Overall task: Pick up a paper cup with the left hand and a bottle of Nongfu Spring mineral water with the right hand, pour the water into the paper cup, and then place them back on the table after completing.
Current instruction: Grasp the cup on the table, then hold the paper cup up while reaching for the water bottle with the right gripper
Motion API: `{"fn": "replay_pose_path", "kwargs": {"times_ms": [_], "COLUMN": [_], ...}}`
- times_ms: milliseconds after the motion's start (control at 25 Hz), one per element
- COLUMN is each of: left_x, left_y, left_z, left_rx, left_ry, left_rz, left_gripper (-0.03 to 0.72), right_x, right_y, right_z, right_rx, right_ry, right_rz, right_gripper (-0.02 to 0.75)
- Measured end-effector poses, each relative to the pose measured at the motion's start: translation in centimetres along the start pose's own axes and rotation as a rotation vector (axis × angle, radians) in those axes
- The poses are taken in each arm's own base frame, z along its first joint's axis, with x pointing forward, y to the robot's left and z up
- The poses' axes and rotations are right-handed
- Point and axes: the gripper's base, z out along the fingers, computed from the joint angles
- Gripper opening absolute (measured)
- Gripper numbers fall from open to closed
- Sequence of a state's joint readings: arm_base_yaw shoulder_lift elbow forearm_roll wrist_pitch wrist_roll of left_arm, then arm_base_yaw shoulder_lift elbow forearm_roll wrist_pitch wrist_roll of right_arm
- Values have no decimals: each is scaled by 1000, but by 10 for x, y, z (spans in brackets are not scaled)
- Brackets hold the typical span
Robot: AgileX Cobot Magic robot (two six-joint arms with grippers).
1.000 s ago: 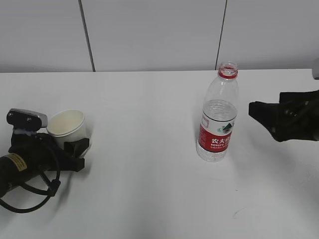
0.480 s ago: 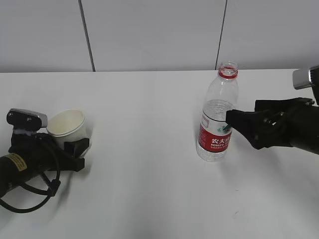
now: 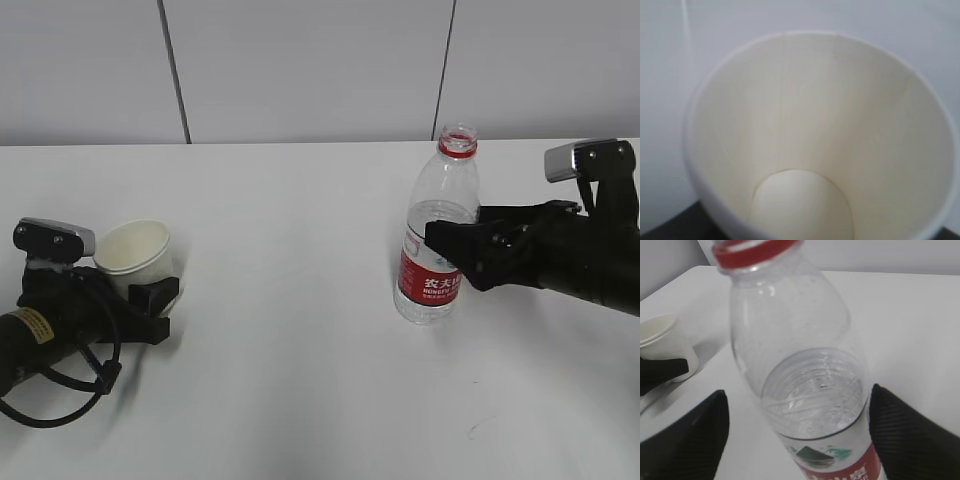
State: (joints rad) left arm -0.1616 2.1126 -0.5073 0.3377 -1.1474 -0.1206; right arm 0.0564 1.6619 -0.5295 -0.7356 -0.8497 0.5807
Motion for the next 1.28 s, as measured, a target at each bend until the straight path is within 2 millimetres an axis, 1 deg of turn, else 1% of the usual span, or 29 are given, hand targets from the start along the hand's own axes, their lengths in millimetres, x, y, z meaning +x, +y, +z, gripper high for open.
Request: {"fn": "replay_pose_path", "kwargs": {"times_ms": [160,520,720,880,1280], "left_x": [0,0,0,0,0], "left_y": [0,0,0,0,0], "left_z": [0,0,0,0,0], "left_rx": [0,0,0,0,0], "left_ry": [0,0,0,0,0], "left_rz": [0,0,0,0,0], "left_gripper": [398,398,398,398,398], "right_x": [5,12,24,32,31], "right_y": [-7,-16,-20,-23,-26], "right_z": [11,34,42,45,45], "right_rx": [-2,-49,-64,-57,-17], "right_ry": [10,-30,-47,-28,-39], "right_rz": [1,15,12,24,-39], "right_gripper": [653,653,653,653,653]}}
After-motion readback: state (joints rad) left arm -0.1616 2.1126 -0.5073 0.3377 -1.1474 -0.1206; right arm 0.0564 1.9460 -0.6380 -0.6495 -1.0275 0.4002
